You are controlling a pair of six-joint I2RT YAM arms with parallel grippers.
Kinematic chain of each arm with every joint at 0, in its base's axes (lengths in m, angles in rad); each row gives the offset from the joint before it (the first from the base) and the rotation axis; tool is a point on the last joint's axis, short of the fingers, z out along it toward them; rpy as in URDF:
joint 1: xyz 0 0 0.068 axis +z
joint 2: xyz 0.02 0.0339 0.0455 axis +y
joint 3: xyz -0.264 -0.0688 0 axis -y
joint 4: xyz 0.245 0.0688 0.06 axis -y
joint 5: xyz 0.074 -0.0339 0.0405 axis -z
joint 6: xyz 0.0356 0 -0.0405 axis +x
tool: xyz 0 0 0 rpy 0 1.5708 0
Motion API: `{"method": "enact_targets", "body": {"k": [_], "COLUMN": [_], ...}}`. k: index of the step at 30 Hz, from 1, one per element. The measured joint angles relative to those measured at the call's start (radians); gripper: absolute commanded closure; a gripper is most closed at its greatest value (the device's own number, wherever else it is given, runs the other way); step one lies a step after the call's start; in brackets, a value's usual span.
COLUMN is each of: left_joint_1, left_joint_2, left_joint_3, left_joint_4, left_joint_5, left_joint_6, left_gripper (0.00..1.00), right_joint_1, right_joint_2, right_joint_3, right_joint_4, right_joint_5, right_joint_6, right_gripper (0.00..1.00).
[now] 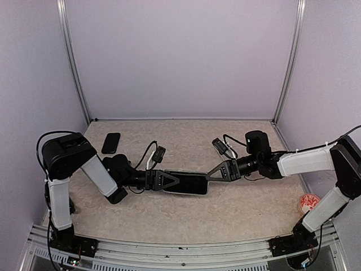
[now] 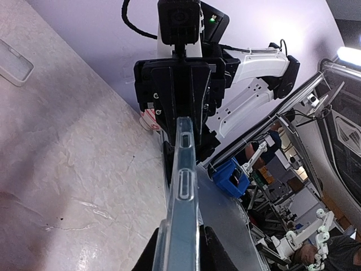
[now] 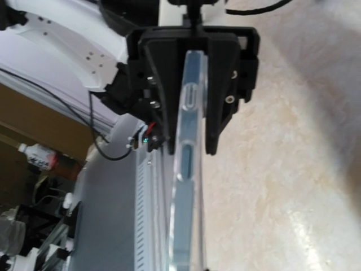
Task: Put the phone into the phone case
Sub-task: Press the phone with the phone case at the bottom corners of the phone case.
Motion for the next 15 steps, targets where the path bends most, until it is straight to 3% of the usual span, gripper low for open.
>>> {"method": "enact_targets", "body": {"k": [5, 15], "left_joint_1": [0.000, -0.001], "left_joint_2": [0.000, 0.000], "left_joint_3": [0.000, 0.004], "left_joint_4": [-0.003, -0.029], "left_joint_5": [-0.016, -0.024], "left_joint_6": [0.006, 0.013], "left_gripper": [0.75, 0.88], "right_joint_1": [0.002, 0.008], "right_joint_2": [-0.010, -0.041], "right_joint_3": [0.029, 0.042], "right_joint_4": [-0.096, -0.192], "right_joint_5": [0.065, 0.151], "right_joint_6": [-0.062, -0.129], "right_gripper": [1.00, 1.00]}}
